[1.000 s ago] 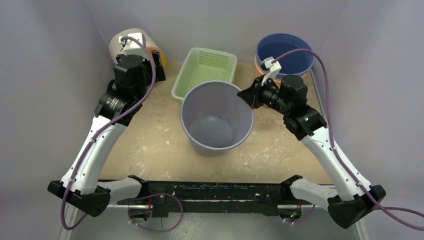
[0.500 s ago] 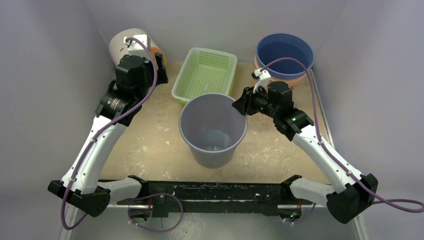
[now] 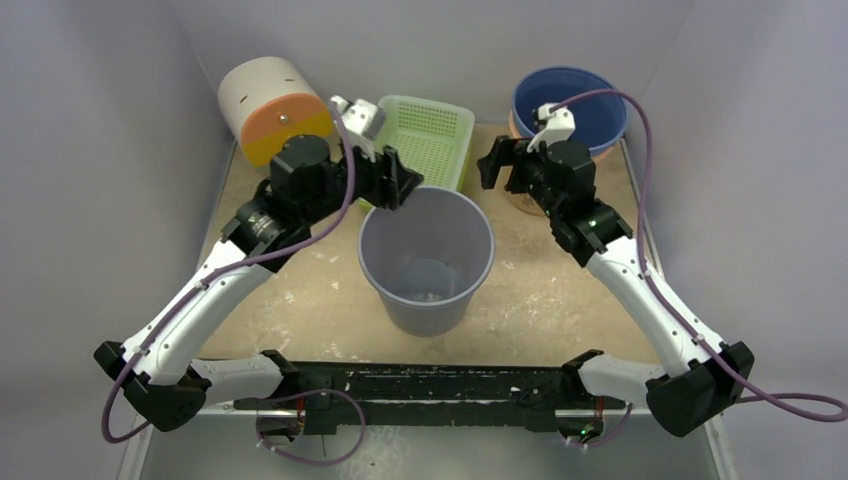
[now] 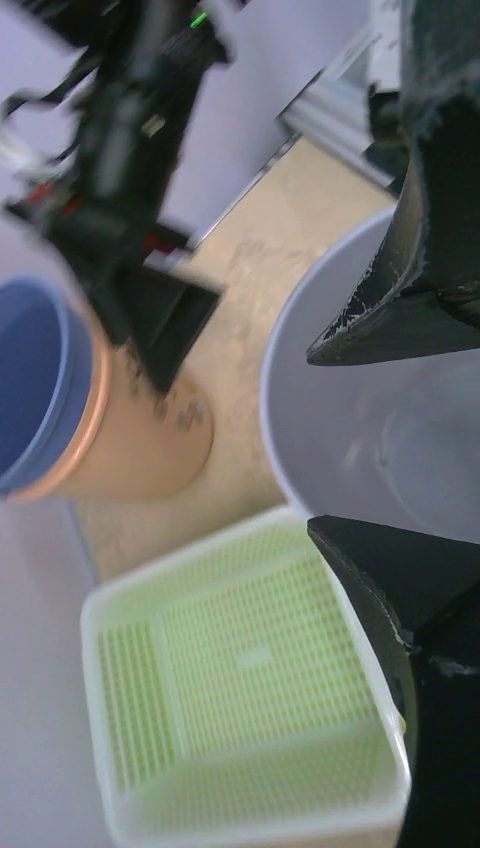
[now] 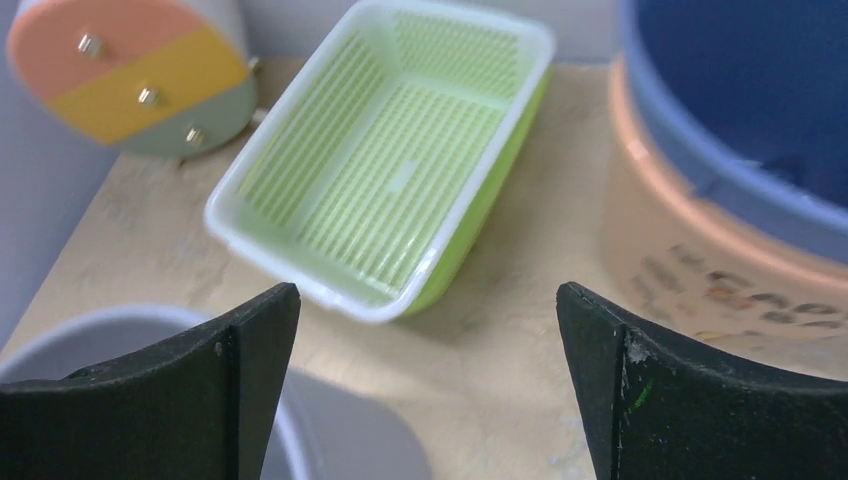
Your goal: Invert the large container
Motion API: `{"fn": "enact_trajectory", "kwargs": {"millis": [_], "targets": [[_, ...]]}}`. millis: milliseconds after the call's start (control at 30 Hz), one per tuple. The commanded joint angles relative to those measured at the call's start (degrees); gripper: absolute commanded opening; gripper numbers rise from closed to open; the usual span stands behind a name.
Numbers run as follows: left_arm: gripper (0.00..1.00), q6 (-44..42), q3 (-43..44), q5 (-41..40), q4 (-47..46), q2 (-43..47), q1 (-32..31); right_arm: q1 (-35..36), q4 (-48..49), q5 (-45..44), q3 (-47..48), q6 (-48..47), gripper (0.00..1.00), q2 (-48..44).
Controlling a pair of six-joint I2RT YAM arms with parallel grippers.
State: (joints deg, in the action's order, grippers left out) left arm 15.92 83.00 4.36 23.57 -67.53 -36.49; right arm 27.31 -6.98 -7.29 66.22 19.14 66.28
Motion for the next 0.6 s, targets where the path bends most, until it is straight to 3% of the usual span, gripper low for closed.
{"fn": "enact_trajectory", "kwargs": {"millis": [0,100,300,567], "targets": [[0.54,-1.08,-1.13,3.02,-5.15,-1.53,-9.07,-5.81,2.67,-6.77,6.31,1.82,1.00,2.95],[0.55,-1.67,-2.07,-0.17,-5.89,-3.41,-14.43,-11.11,5.05,-2.87,8.19,2.07,1.00,3.48],[0.56,-2.36,-3.12,-5.71,-7.79,-7.81,-22.37,-14.52,3.47,-6.05,14.81,-2.18,1.00,6.69],[0.58,-0.38,-0.98,-13.05,-5.78,-14.15,-25.08,-17.54,4.00,-2.69,12.54,-2.31,1.00,7.52]]}}
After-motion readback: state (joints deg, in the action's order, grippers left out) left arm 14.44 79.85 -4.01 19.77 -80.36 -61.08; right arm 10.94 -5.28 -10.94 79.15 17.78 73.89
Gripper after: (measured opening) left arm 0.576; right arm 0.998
